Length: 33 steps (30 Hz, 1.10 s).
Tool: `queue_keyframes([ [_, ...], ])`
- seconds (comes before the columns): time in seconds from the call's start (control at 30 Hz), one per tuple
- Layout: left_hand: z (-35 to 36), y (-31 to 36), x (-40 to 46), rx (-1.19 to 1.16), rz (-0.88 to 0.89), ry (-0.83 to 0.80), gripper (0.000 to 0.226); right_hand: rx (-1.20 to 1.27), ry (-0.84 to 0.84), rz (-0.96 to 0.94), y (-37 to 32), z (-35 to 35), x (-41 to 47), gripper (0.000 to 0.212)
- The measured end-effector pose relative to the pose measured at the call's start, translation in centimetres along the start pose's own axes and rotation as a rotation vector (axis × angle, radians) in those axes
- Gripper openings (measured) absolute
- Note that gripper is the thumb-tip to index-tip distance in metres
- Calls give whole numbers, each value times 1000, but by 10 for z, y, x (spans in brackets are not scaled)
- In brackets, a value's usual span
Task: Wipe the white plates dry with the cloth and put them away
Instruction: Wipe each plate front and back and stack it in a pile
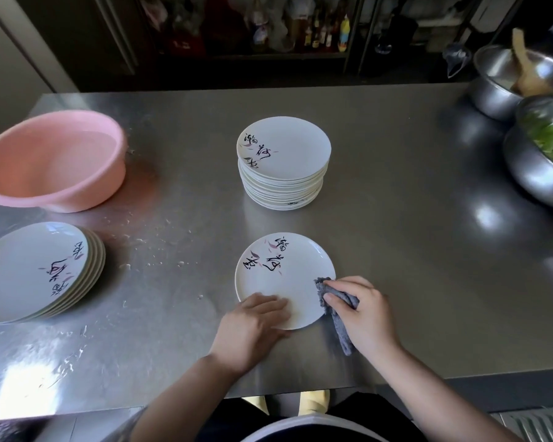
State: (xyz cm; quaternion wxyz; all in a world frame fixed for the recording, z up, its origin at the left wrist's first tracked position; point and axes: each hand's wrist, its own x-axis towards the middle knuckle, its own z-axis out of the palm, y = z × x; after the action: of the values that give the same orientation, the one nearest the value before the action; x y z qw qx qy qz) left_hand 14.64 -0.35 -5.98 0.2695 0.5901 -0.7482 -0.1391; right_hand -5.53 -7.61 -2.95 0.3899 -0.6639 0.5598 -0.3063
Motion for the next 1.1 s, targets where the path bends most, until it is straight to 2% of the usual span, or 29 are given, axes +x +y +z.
queue_keyframes([
  [0.03, 0, -1, -1, 29, 52, 22, 22, 2, 5, -9, 0, -1, -1, 30],
  [0.1, -1, 0, -2, 89, 108, 84, 27, 13, 29, -43, -3, -5, -1, 31],
  [0.23, -20, 7, 12, 64, 66, 298, 26, 51, 127, -112, -18, -16, 5, 30],
  [0.3, -34, 15, 21, 87, -31, 372, 27, 101, 170, -146, -30, -20, 9, 33],
  [0.37, -50, 25, 29, 51, -242, 427, 27, 147, 179, -178, -44, -23, 13, 33],
  [0.43, -63, 30, 38, -172, -470, 503, 25, 173, 165, -216, -58, -22, 16, 33],
  [0.53, -80, 28, 51, -731, -746, 637, 30, 194, 141, -268, -72, -19, 16, 33],
  [0.63, -90, 31, 53, -1130, -899, 642, 24, 231, 123, -296, -84, -22, 18, 32],
  [0.7, -95, 36, 54, -1314, -918, 626, 24, 207, 128, -332, -96, -28, 22, 34],
  [0.83, -109, 44, 65, -1490, -866, 631, 29, 48, 213, -487, -126, -37, 38, 35],
  [0.97, -125, 60, 78, -1492, -731, 680, 32, -118, 260, -601, -163, -35, 55, 35],
  [1.1, -138, 75, 89, -1511, -642, 694, 41, -157, 225, -795, -185, -18, 53, 28],
])
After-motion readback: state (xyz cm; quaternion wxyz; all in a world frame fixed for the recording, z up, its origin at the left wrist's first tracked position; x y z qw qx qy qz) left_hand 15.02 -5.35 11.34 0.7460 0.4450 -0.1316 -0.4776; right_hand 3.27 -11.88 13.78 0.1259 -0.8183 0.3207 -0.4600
